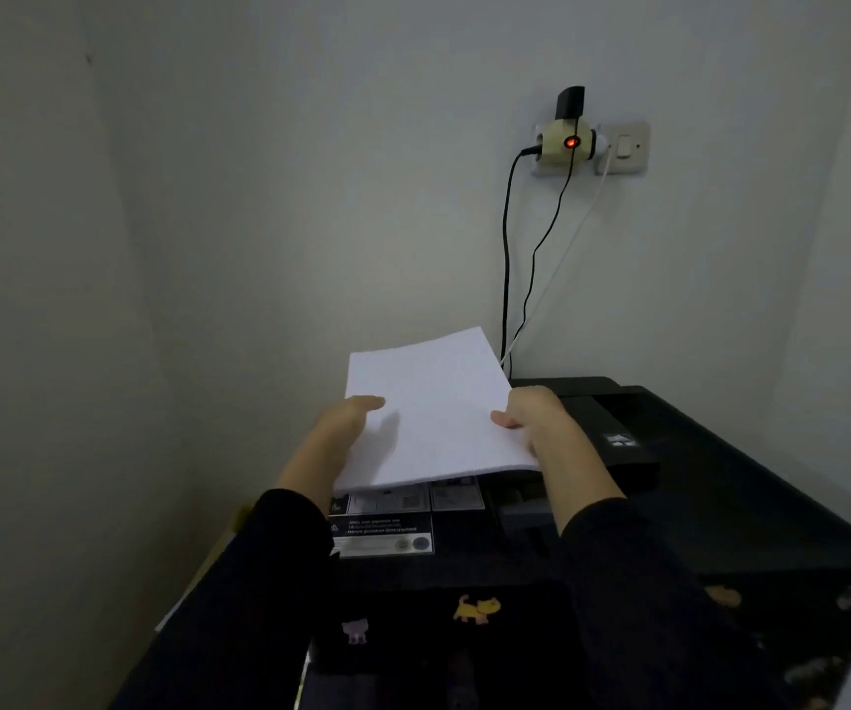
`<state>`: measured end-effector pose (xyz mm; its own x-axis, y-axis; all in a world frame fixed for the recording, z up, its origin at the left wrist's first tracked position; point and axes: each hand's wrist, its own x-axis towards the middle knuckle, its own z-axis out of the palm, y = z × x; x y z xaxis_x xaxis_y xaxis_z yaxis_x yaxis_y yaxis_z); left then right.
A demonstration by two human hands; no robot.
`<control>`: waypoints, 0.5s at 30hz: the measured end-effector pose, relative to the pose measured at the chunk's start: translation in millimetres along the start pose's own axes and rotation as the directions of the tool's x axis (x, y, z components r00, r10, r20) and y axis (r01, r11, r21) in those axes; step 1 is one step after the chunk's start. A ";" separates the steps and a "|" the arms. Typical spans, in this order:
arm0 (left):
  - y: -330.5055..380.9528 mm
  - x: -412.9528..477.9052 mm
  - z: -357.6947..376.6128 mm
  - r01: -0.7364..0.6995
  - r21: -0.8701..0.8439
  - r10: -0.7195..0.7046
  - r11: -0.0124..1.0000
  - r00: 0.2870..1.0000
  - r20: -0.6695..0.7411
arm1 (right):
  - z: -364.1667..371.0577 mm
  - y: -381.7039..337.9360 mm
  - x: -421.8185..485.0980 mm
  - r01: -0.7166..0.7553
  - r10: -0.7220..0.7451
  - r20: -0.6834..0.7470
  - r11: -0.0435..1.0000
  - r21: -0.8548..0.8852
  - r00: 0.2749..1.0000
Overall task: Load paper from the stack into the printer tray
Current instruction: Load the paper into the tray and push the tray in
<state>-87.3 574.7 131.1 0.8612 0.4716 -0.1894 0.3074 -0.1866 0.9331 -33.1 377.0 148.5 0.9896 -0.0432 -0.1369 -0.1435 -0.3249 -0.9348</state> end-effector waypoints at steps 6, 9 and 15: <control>14.7 -15.2 11.9 -0.116 0.270 0.174 0.956 0.964 -0.203 | -1.5 8.2 -8.3 0.061 -0.041 -0.080 0.965 0.255 0.996; 23.1 -21.9 16.2 -0.238 0.257 0.320 0.937 0.881 -0.349 | 4.6 2.8 -14.1 0.275 -0.251 -0.130 0.936 0.220 0.959; 16.3 -43.1 21.4 -0.424 0.195 0.465 0.885 0.775 -0.428 | 6.8 5.4 -23.9 0.439 -0.421 -0.131 0.884 0.163 0.897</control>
<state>-110.8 532.9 147.9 0.6373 0.6473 0.4182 -0.0144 -0.5326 0.8462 -57.5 382.7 144.5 0.9490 -0.0258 0.3141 0.3069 -0.1516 -0.9396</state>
